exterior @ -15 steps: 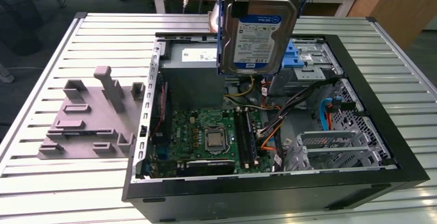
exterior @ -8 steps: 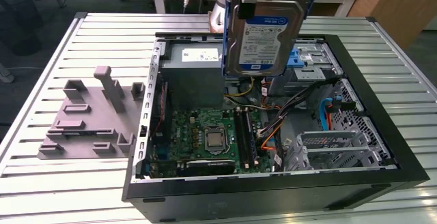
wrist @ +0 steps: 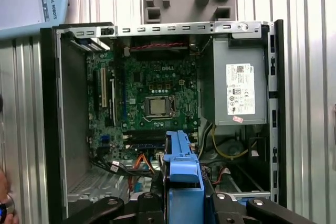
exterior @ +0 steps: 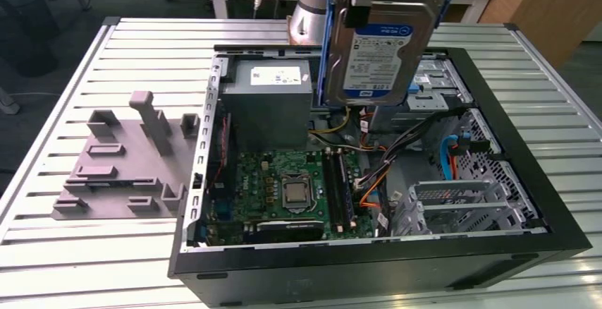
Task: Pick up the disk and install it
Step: 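Insert the disk into the insertion slot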
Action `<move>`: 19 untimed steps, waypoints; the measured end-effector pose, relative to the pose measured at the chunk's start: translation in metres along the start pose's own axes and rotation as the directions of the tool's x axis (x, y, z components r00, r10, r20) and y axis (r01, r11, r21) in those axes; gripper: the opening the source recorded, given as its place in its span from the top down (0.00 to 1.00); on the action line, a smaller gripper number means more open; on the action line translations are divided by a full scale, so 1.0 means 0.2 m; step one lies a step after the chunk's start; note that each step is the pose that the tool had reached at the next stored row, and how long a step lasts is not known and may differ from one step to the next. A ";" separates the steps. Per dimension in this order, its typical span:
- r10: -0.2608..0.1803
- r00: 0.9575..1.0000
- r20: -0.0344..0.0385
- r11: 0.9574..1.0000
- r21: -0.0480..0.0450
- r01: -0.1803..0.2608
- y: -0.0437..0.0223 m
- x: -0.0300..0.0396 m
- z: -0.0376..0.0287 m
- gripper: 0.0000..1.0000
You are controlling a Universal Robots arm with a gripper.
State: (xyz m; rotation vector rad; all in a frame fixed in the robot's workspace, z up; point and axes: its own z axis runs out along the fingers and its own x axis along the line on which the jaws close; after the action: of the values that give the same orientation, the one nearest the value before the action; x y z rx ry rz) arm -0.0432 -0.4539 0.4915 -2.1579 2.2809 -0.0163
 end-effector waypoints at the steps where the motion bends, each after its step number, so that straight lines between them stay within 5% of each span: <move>1: 0.000 1.000 0.000 1.000 0.000 0.000 -0.005 0.004 0.000 0.64; 14: 0.000 1.000 0.000 1.000 0.000 0.000 -0.032 0.100 0.002 0.64; 19: 0.001 1.000 0.000 1.000 0.000 -0.001 -0.053 0.112 0.002 0.64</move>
State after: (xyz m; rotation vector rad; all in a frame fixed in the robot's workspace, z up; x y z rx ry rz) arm -0.0339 -0.4769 0.4913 -2.1572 2.2814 -0.0162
